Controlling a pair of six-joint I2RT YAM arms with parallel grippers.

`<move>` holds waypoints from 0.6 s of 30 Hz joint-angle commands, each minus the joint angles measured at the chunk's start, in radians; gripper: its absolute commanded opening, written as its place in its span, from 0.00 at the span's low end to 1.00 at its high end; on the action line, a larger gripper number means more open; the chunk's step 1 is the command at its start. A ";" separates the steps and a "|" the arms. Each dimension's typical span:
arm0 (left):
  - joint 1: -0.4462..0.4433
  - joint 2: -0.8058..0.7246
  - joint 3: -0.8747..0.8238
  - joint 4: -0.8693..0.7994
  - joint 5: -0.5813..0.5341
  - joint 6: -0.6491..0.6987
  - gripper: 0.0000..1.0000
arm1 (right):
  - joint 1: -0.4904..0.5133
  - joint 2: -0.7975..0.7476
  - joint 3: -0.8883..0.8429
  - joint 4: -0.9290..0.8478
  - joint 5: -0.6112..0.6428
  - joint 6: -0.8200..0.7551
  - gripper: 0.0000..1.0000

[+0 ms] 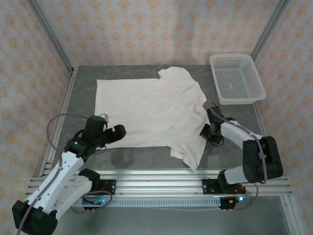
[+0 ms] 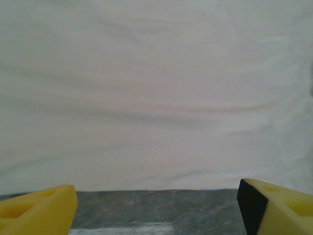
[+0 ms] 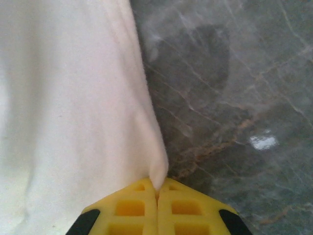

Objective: Fold the inside-out t-shirt

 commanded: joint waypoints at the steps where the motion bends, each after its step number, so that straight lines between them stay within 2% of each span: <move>1: 0.074 -0.009 -0.003 -0.161 -0.126 -0.065 0.85 | 0.002 -0.098 0.011 -0.051 0.102 0.028 0.00; 4: 0.137 0.019 0.002 -0.229 -0.174 -0.138 0.82 | 0.002 -0.222 -0.016 -0.111 0.182 0.085 0.00; 10: 0.256 0.055 -0.065 -0.249 -0.140 -0.234 0.78 | 0.002 -0.317 -0.103 -0.110 0.155 0.178 0.00; 13: 0.267 0.059 -0.080 -0.214 -0.118 -0.236 0.77 | 0.002 -0.358 -0.141 -0.083 0.116 0.211 0.00; 18: 0.288 0.105 -0.090 -0.242 -0.184 -0.278 0.73 | 0.001 -0.430 -0.141 -0.111 0.119 0.243 0.00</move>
